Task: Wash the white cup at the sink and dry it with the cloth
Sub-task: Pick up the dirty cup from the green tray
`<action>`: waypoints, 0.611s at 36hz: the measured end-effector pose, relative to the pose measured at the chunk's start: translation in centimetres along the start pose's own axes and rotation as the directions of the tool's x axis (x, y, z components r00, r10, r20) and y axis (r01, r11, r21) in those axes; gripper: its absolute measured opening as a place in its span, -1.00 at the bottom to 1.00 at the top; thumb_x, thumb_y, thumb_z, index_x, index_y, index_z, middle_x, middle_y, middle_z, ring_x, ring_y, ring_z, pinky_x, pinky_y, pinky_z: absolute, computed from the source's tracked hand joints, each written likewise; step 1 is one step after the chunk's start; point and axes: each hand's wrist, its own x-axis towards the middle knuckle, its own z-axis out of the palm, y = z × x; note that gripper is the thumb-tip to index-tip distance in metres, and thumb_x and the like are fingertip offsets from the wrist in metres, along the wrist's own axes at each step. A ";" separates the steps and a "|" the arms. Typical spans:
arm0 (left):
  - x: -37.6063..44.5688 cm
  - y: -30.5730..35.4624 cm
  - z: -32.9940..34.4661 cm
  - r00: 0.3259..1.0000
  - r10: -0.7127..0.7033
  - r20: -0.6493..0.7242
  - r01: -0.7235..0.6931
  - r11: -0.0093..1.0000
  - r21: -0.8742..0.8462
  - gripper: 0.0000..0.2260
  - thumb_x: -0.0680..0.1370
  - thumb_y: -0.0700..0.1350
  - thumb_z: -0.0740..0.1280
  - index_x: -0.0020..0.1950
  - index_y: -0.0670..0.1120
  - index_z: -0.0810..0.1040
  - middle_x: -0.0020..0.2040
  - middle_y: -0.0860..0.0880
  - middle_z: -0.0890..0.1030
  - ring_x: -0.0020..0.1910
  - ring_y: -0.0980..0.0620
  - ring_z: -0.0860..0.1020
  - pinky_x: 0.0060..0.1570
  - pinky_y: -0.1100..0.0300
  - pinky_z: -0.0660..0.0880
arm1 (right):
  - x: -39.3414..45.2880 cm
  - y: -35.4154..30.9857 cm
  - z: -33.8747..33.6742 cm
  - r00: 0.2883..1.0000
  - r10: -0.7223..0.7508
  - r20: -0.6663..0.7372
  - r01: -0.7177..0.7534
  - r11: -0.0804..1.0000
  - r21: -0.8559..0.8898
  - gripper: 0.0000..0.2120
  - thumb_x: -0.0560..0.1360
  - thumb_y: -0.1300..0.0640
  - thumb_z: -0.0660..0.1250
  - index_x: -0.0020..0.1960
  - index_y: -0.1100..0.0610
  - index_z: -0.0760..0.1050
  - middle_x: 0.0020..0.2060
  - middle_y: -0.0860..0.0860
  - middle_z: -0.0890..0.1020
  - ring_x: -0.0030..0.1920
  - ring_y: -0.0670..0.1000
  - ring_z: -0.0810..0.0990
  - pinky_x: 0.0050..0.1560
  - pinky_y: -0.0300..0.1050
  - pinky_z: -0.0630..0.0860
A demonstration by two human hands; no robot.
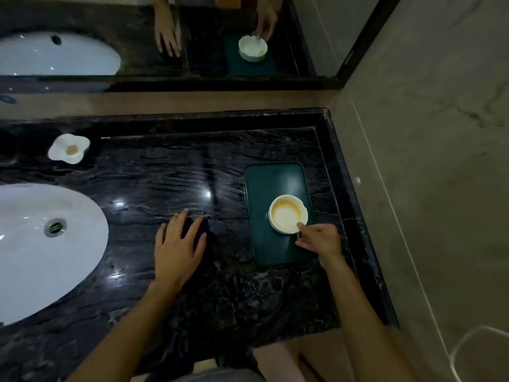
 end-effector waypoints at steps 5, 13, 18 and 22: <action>0.0 0.3 0.0 1.000 -0.017 -0.001 0.017 1.000 -0.014 -0.48 0.61 0.18 0.00 0.48 0.02 0.43 0.54 -0.13 0.35 0.51 -0.18 0.31 0.47 -0.19 0.23 | 0.1 -0.4 0.2 0.999 0.007 0.050 -0.010 0.998 0.059 -0.86 0.46 0.34 0.47 -0.17 0.35 0.52 -0.20 0.24 0.61 -0.29 0.12 0.63 -0.33 -0.11 0.69; 0.0 0.4 -0.4 0.999 -0.032 -0.007 0.032 0.999 0.007 -0.49 0.61 0.19 -0.01 0.47 0.06 0.43 0.54 -0.11 0.35 0.51 -0.16 0.31 0.46 -0.17 0.24 | 0.4 -0.2 0.7 0.998 0.018 0.055 -0.026 0.989 0.148 -0.77 0.49 0.42 0.39 0.12 0.38 0.46 0.04 0.33 0.57 -0.22 0.12 0.64 -0.35 -0.17 0.68; -0.4 0.6 -1.1 0.999 -0.051 -0.004 0.051 0.999 0.000 -0.49 0.61 0.19 -0.02 0.46 0.07 0.44 0.53 -0.10 0.37 0.51 -0.15 0.31 0.47 -0.17 0.25 | 0.0 -0.3 0.7 0.998 -0.004 0.057 -0.005 0.988 0.156 -0.64 0.49 0.44 0.38 0.27 0.40 0.44 0.13 0.36 0.57 -0.16 0.19 0.66 -0.32 -0.14 0.69; -0.5 0.8 -1.8 0.997 -0.068 -0.025 0.068 0.997 -0.027 -0.51 0.62 0.18 -0.01 0.46 0.07 0.45 0.51 -0.09 0.40 0.50 -0.13 0.32 0.46 -0.17 0.27 | -0.6 -0.7 0.6 0.998 -0.016 0.057 0.007 0.987 0.162 -0.60 0.49 0.45 0.38 0.31 0.37 0.43 0.14 0.36 0.58 -0.11 0.21 0.66 -0.30 -0.14 0.69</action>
